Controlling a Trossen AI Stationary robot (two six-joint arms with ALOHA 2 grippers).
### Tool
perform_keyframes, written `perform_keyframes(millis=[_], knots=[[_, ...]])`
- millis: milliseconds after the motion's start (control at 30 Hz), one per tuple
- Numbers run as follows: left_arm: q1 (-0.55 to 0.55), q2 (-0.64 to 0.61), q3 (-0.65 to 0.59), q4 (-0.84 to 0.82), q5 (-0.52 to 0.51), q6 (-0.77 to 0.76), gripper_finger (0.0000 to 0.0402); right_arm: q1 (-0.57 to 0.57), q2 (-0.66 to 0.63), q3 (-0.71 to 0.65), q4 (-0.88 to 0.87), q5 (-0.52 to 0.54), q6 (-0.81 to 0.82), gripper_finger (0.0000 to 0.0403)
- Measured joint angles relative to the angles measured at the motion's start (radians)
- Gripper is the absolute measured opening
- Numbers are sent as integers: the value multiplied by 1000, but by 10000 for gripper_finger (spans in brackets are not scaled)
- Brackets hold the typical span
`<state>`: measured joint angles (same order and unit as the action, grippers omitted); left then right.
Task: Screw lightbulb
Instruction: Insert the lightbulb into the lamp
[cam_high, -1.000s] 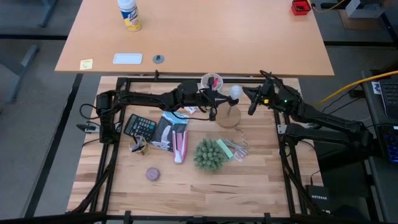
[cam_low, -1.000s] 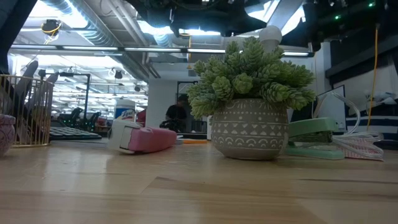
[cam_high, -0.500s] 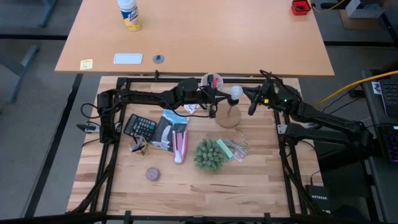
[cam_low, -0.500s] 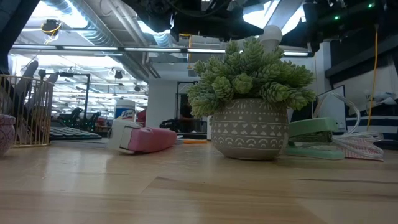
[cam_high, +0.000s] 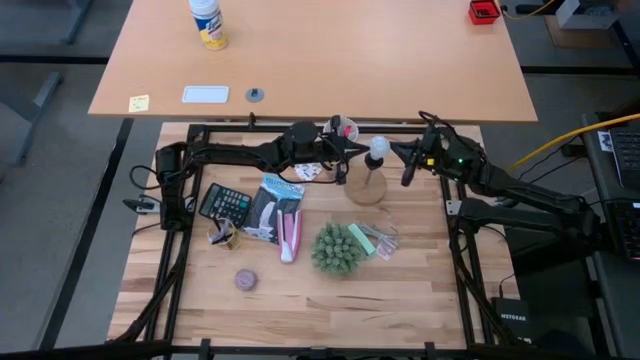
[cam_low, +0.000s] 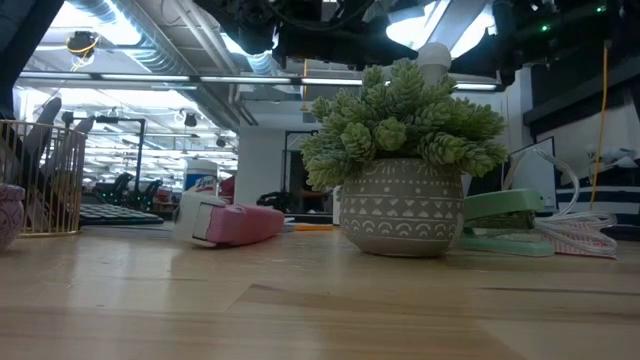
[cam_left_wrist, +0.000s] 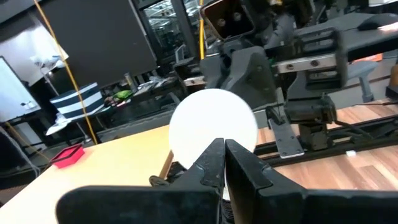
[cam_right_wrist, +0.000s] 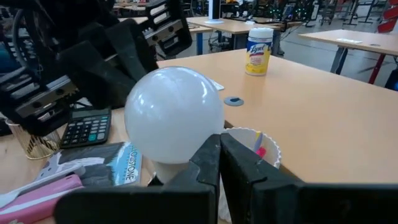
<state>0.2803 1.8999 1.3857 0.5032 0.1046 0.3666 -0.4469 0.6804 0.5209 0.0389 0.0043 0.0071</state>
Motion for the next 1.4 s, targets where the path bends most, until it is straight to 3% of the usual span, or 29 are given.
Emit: perform_keyframes(millis=[267, 533, 800, 1200, 1400], knots=[[11, 0, 0, 1, -7, 3, 5, 0, -5, 0, -14, -15, 0, 16], [31, 5, 0, -8, -21, 2, 5, 5, -17, 0, -25, -102, -1, 17], [38, 5, 0, -6, -7, 4, 5, 4, -18, 0, -34, -99, 12, 17], [49, 0, 0, 14, -19, 15, 5, 2, -83, 0, -43, 106, 14, 11], [49, -10, 0, 5, -33, 17, 5, 2, -93, 0, -39, 143, 7, 16]])
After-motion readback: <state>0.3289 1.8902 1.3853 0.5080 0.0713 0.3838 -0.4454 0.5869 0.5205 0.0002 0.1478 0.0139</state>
